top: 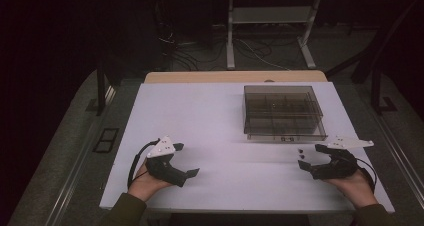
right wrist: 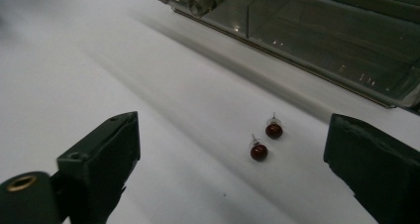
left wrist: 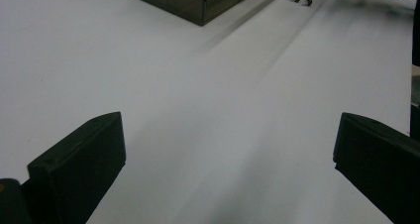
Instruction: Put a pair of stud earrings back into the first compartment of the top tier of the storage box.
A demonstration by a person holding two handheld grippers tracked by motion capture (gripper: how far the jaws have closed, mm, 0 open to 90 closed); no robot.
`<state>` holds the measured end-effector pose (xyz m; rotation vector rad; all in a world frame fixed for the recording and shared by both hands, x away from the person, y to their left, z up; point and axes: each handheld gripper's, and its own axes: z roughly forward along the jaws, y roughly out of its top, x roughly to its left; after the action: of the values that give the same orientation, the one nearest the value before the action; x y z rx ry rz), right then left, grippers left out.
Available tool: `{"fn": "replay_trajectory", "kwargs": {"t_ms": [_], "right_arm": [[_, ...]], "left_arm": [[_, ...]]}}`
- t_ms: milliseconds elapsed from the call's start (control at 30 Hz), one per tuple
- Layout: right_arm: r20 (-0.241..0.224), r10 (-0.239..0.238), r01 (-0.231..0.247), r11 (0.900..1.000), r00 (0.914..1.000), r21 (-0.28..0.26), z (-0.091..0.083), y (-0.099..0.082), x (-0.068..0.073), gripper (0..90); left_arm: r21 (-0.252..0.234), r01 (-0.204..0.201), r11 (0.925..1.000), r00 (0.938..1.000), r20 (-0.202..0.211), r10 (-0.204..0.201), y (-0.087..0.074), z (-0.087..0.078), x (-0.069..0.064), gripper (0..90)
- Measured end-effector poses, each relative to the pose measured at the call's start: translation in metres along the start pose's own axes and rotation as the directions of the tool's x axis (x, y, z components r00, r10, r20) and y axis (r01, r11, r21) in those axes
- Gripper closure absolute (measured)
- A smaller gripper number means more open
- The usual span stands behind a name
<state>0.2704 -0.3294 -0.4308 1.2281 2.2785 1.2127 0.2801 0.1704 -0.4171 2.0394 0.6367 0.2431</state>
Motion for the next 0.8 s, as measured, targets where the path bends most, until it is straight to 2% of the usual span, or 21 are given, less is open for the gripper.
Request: {"fn": "replay_trajectory", "kwargs": {"t_ms": [67,100,167,200,300,567,800], "right_arm": [[0.004,0.003,-0.003,1.0,1.0,0.007,0.002,0.0,-0.002,8.8],[0.0,0.005,-0.005,1.0,1.0,0.007,0.002,0.0,-0.003,15.1],[-0.001,-0.002,0.002,1.0,1.0,0.007,0.003,0.001,-0.005,15.1],[-0.002,0.011,-0.011,0.9999,0.9999,0.012,0.004,0.002,-0.006,16.3],[-0.005,0.005,-0.005,0.9996,1.0,0.026,0.007,0.001,-0.008,23.0],[-0.024,0.027,-0.026,0.999,0.9994,0.036,0.011,0.002,-0.016,47.2],[-0.014,0.032,-0.032,0.9982,0.9994,0.051,0.015,0.002,-0.018,60.4]], "left_arm": [[0.003,-0.001,1.0,1.0,0.001,0.001,0.0,0.0,0.0,0.0],[0.003,-0.002,1.0,1.0,0.003,0.002,0.0,0.001,0.0,0.0],[0.003,-0.002,1.0,1.0,0.003,0.002,0.0,0.001,-0.001,0.0],[0.003,-0.002,1.0,1.0,0.004,0.002,0.0,0.0,-0.001,0.0],[0.002,-0.001,1.0,1.0,0.004,0.001,0.0,0.0,0.0,0.0],[0.002,0.004,1.0,1.0,0.005,-0.004,0.0,0.001,0.0,0.0],[0.003,0.004,1.0,1.0,0.007,-0.004,0.0,0.001,0.0,0.0]]}}
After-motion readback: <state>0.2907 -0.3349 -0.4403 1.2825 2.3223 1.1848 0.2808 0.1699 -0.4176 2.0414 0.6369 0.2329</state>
